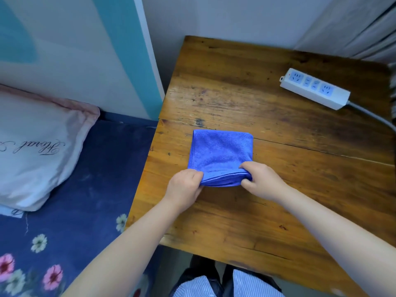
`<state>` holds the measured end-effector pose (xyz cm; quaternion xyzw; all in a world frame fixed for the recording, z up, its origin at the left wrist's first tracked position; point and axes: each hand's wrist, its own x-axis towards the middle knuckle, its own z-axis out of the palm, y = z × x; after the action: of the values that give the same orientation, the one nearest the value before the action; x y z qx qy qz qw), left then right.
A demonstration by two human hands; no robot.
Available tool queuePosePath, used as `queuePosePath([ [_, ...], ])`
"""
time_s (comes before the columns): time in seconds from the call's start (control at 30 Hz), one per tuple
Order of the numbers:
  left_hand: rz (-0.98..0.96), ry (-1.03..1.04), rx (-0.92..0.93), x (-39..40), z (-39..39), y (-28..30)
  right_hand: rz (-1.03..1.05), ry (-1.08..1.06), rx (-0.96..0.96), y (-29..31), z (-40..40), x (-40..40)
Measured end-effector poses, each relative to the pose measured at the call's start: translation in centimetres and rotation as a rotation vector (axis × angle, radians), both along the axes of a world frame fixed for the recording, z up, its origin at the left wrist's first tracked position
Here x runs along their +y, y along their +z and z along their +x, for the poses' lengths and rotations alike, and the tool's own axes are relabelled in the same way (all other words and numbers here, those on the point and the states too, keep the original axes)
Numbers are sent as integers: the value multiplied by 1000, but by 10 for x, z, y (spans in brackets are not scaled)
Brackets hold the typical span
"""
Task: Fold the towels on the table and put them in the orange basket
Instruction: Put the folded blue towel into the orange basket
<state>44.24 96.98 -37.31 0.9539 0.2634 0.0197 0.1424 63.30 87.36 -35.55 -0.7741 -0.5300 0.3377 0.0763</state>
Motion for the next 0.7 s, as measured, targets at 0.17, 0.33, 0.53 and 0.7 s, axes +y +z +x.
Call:
queuePosePath([
  [0.17,9,8,-43,-14,0,31,211,383,-252,22,0,-21],
  [0.33,38,-8,-55,-35,-17,62,365,447,-347,49,-9,-31],
  [0.53,213,146,55,-82,-72,105,269,648,-321,85,-46,-20],
  [0.7,108,547,198,-122,-142,127,321,866,-320,106,-123,-1],
])
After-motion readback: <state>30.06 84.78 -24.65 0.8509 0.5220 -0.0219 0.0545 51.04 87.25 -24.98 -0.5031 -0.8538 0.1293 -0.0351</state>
